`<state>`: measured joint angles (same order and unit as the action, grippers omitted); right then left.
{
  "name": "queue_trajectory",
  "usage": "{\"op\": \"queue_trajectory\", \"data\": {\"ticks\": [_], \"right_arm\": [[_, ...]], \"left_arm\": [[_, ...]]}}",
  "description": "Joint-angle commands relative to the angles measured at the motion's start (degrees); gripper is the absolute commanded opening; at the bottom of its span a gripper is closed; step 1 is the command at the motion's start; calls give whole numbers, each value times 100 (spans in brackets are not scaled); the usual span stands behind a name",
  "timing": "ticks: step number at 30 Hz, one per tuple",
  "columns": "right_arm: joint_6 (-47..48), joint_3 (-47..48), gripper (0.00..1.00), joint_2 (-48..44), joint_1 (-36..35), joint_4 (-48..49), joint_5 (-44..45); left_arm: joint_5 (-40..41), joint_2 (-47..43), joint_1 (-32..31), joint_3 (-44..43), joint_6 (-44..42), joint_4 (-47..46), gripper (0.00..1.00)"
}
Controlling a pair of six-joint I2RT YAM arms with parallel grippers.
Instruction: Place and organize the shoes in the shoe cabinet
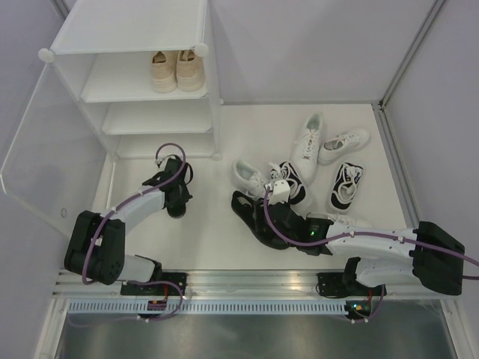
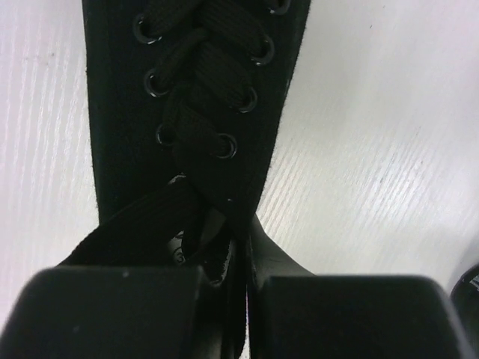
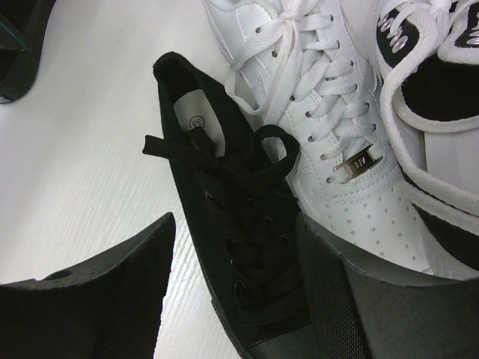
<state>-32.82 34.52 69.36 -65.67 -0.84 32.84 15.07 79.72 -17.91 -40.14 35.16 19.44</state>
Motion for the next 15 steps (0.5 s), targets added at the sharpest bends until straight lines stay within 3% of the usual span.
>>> {"op": "queue_trajectory", "data": {"ticks": [1, 8, 15], "right_arm": [[-58, -16, 70, -2, -16, 102, -6], [38, 125, 70, -19, -16, -100, 47], [100, 195, 70, -116, -16, -241, 65]], "left_arm": [[216, -325, -46, -292, 80, 1201, 2], [725, -1598, -28, -1836, -649, 2527, 2], [883, -1881, -19, -3604, -1572, 3363, 2]]}}
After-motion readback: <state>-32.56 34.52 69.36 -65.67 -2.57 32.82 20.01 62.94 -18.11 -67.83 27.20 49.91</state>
